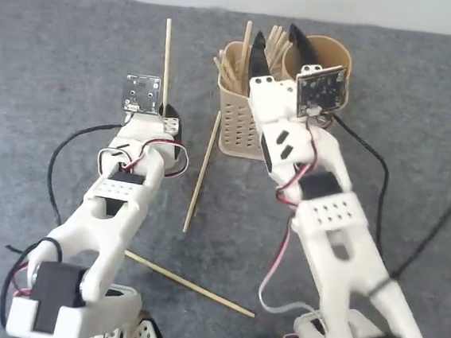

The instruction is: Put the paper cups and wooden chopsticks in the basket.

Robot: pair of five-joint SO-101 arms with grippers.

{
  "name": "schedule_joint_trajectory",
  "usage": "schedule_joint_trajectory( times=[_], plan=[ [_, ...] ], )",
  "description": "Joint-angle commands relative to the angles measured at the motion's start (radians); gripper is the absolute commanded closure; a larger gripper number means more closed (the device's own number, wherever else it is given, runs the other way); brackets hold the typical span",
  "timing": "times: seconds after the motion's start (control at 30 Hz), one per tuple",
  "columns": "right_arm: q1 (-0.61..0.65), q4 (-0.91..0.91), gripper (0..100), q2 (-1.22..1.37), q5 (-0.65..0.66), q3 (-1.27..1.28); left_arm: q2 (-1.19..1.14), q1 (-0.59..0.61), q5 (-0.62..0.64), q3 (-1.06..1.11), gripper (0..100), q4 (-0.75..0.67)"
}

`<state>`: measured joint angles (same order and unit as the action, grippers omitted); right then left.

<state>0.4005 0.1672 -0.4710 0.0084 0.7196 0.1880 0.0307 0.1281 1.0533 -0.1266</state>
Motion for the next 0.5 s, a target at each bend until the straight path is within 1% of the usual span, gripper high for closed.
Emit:
schedule_joint_trajectory(
  times=[0.0, 0.07, 0.13, 0.17, 0.23, 0.33, 0.47],
  plan=[
    [-0.013, -0.252, 83.1, -0.203, -0.005, -0.057, 0.044, 0.008, -0.005, -0.010, 99, -0.028],
    [-0.015, -0.412, 89.0, -0.295, -0.066, -0.057, 0.044, 0.008, -0.005, -0.010, 99, -0.028],
    [-0.027, -0.550, 97.8, -0.387, -0.126, -0.057, 0.044, 0.008, -0.005, -0.010, 99, -0.028],
    [-0.030, -0.608, 99.8, -0.433, -0.146, -0.057, 0.044, 0.008, -0.005, -0.010, 99, -0.028],
    [-0.035, -0.719, 96.7, -0.521, -0.175, -0.057, 0.044, 0.008, -0.003, -0.010, 99, -0.028],
    [-0.031, -0.874, 99.5, -0.634, -0.176, -0.057, 0.044, 0.008, 0.003, -0.010, 99, -0.028],
    [-0.030, -1.106, 99.1, -0.740, -0.175, -0.055, 0.054, 0.011, 0.003, -0.010, 99, -0.029]
  ],
)
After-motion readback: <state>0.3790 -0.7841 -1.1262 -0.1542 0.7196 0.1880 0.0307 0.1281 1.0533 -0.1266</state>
